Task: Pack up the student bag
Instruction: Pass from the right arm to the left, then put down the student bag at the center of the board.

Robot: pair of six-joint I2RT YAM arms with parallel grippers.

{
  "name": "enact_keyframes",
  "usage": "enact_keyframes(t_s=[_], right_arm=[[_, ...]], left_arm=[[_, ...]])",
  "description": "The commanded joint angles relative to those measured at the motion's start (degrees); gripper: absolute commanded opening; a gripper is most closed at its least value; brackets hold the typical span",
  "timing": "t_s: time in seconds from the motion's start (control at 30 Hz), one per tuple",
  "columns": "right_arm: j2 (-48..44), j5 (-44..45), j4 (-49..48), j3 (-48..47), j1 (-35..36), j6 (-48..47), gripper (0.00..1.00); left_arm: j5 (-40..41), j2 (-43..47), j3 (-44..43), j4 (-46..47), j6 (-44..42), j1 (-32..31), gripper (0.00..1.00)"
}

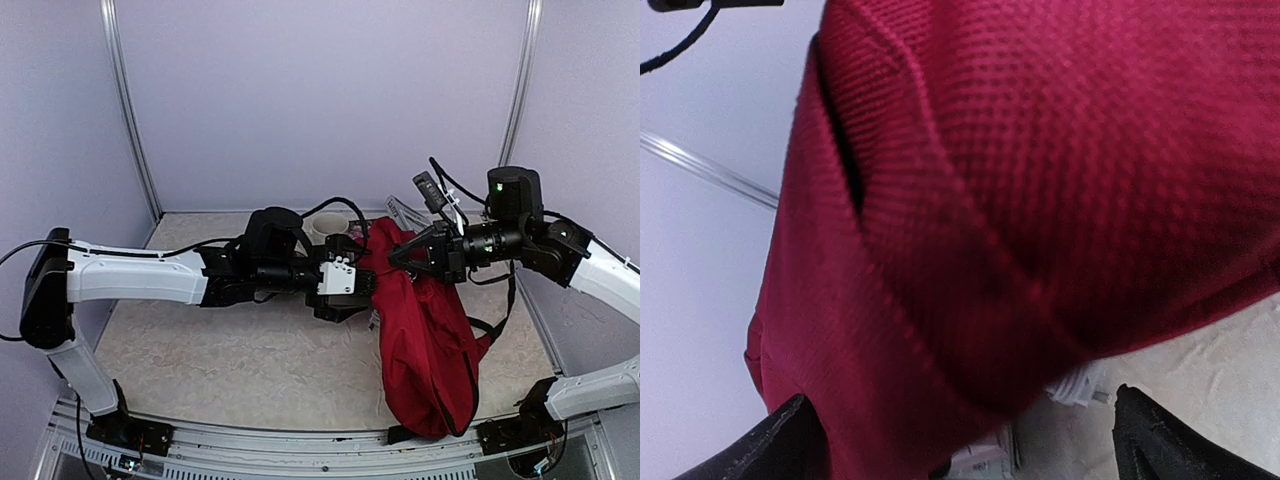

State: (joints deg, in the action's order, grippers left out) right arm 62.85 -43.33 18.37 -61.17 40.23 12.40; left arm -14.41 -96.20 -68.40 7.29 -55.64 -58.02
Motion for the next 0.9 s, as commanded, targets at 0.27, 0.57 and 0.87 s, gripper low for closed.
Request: enact_keyframes(t_s=[0.27,0.57,0.87], right_arm=[[-3.76,-0.75,-4.10,0.75,-0.11,0.83,0.00],[-11.63,17.64,4.22,-0.06,-7.31,1.30,0.75],[-11.65,28.51,12.29,-4.52,-11.13,-0.21,0.85]], left_arm=[[-3.77,-4.69,1.55,24.12,3.71,-2.65,0.00],[8.58,2.43,6.21,36.23,10.17,-5.68,0.00],[18.51,13.71,2.36,27.97,20.55,-9.34,0.00]])
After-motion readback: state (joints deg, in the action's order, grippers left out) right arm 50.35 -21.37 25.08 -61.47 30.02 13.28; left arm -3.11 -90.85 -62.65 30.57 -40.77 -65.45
